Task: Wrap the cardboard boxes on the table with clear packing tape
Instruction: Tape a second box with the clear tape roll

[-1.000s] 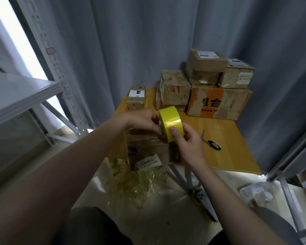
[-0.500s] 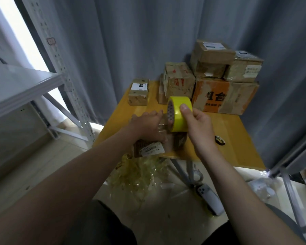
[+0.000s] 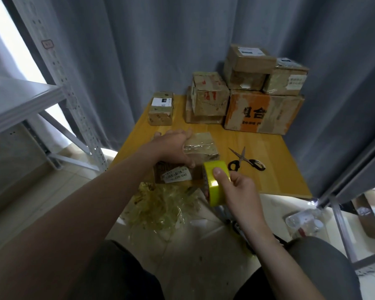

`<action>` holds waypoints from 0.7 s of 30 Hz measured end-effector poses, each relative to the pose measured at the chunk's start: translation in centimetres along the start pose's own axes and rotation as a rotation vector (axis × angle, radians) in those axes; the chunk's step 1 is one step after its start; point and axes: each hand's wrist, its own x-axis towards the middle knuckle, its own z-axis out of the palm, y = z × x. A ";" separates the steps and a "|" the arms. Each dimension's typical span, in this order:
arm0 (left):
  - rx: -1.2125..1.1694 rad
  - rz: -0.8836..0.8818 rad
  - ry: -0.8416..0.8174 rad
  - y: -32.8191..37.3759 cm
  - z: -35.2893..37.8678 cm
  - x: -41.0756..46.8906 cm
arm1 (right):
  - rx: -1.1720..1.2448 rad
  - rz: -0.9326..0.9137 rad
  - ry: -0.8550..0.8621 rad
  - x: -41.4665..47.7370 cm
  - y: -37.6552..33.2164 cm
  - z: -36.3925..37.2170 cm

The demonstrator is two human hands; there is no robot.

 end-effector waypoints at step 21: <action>0.027 0.047 -0.015 -0.3 0.0 0.1 | -1.081 -0.287 -0.471 7.4 -3.0 1.5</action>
